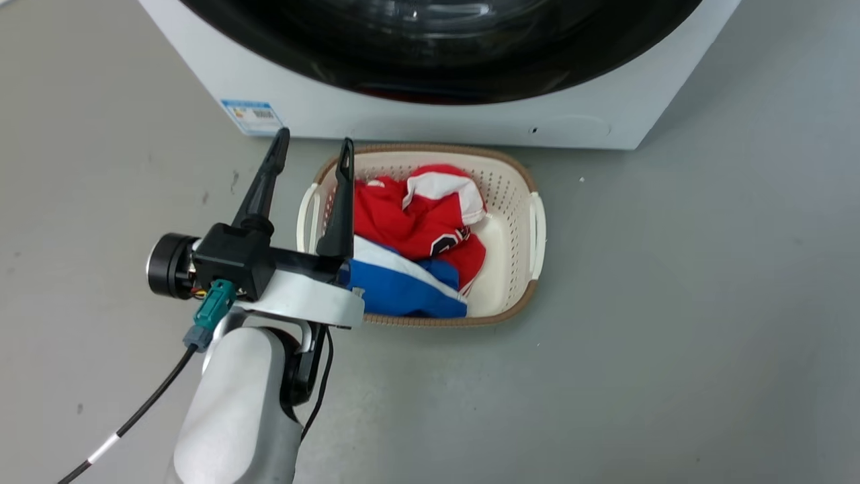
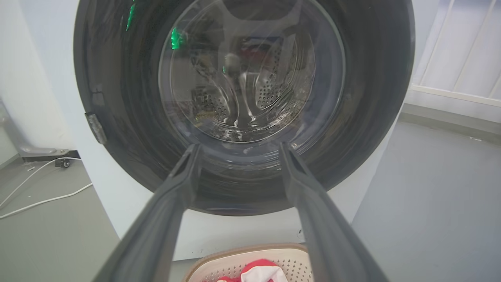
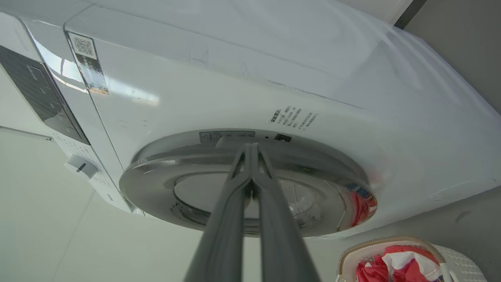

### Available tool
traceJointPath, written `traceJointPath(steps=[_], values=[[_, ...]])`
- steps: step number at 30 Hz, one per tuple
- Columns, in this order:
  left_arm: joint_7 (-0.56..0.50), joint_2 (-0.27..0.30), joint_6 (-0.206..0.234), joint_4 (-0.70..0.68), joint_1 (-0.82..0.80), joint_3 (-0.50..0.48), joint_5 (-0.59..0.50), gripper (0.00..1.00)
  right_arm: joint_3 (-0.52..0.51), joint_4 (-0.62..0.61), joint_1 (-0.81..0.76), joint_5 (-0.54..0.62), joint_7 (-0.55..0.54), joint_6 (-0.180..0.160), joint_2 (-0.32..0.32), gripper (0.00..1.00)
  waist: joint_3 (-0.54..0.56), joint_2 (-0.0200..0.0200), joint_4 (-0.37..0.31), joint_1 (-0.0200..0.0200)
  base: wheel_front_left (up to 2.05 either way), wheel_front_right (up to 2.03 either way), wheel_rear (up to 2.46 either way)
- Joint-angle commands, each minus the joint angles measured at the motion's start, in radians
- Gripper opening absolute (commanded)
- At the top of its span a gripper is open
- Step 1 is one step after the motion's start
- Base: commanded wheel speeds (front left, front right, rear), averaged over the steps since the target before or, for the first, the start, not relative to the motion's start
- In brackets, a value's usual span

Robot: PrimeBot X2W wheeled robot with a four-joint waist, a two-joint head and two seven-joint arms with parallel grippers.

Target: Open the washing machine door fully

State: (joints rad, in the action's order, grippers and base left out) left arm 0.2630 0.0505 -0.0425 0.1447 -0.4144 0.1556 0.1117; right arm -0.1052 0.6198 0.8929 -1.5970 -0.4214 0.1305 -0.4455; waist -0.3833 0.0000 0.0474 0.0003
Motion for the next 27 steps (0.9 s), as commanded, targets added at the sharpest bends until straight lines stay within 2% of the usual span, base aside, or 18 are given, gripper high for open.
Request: traceJointPath(steps=[1, 8, 14, 21, 27], values=[[0.002, 0.0, 0.007, -0.007, -0.015, 0.001, 0.003, 1.0, 0.012, 0.012, 0.035, 0.009, -0.011, 0.0, -0.009, 0.0, -0.044, 0.0, 0.021, -0.0003, 0.0, 0.0, 0.0], [0.002, -0.001, 0.017, -0.056, -0.044, 0.024, 0.007, 1.0, 0.125, 0.121, 0.29, 0.088, -0.14, 0.0, -0.055, 0.0, -0.113, 0.0, 0.048, -0.0003, 0.0, 0.0, 0.0], [0.002, 0.0, 0.035, -0.077, -0.056, 0.05, 0.017, 1.0, 0.19, 0.194, 0.454, 0.164, -0.187, 0.0, -0.033, 0.0, -0.147, 0.0, 0.07, -0.0003, 0.0, 0.0, 0.0], [0.002, 0.0, 0.049, -0.086, -0.064, 0.068, 0.028, 1.0, 0.232, 0.245, 0.568, 0.23, -0.234, 0.0, -0.007, 0.0, -0.179, 0.0, 0.089, -0.0003, 0.0, 0.0, 0.0], [0.002, -0.001, 0.055, -0.085, -0.068, 0.076, 0.033, 1.0, 0.252, 0.269, 0.594, 0.263, -0.289, 0.0, 0.004, 0.0, -0.186, 0.0, 0.094, -0.0003, 0.0, 0.0, 0.0]])
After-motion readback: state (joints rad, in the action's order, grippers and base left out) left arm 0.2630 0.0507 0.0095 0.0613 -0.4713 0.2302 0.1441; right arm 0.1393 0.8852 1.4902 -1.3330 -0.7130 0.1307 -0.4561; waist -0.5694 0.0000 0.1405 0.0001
